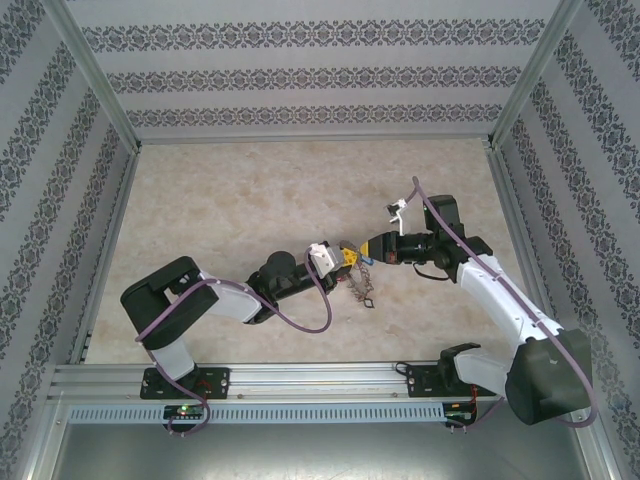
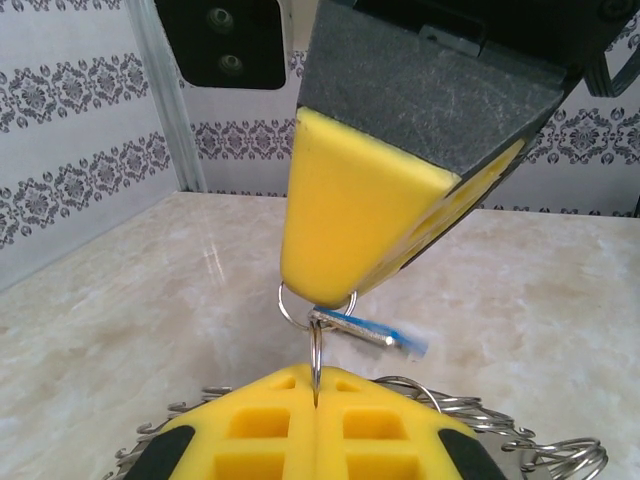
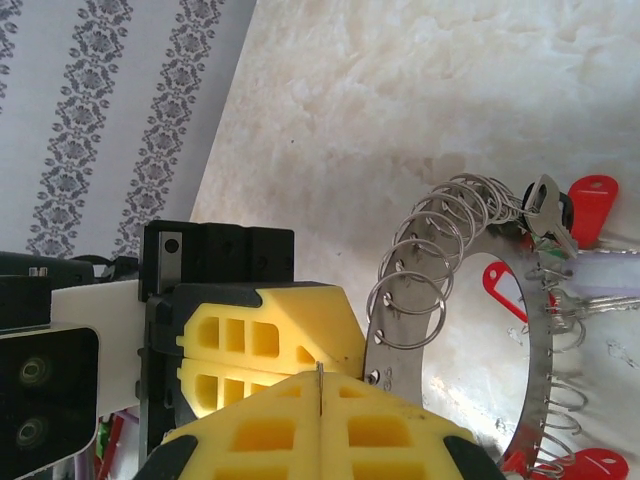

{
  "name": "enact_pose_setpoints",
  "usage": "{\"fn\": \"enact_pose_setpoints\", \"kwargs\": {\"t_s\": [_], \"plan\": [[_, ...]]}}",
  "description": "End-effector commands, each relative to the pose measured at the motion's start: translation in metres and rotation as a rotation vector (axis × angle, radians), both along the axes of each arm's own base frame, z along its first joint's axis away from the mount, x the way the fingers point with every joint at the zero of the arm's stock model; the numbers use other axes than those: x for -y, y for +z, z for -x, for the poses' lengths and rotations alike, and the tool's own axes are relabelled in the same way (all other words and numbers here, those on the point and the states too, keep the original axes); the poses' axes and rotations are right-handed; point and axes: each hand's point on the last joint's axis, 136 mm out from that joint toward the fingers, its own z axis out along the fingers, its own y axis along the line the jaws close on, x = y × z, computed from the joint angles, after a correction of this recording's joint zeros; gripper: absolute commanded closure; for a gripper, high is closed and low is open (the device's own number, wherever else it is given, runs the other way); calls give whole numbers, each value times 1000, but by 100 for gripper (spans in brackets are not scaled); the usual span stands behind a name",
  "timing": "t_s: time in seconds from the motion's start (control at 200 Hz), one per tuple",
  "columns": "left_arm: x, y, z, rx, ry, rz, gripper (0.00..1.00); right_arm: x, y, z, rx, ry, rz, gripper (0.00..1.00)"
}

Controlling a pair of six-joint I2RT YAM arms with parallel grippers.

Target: Put the keys on the keyring

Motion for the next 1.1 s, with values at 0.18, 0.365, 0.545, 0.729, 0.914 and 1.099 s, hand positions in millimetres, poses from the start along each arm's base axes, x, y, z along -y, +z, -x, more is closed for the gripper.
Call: {"fn": "enact_pose_setpoints", "kwargs": {"t_s": [0.18,0.365,0.545,0.729,0.914,1.099], "plan": [[8,27,5,59,-43,2,100,-7,1,7,107,60,114,100],[8,26,8,60,-57,-15,100,-10,-8,12,159,97,217,100],[6,30,10,68,-56,-15,100,-5,-16,9,159,77,257,100],[3,34,10,76,-44,-13,100,4,-25,4,121,37,280,100],[1,33,10,71,-42,-14,100,13,-34,3,81,0,275,100],[3,35,12,78,-56,5,100,8,-43,6,23,31,258,100]]}}
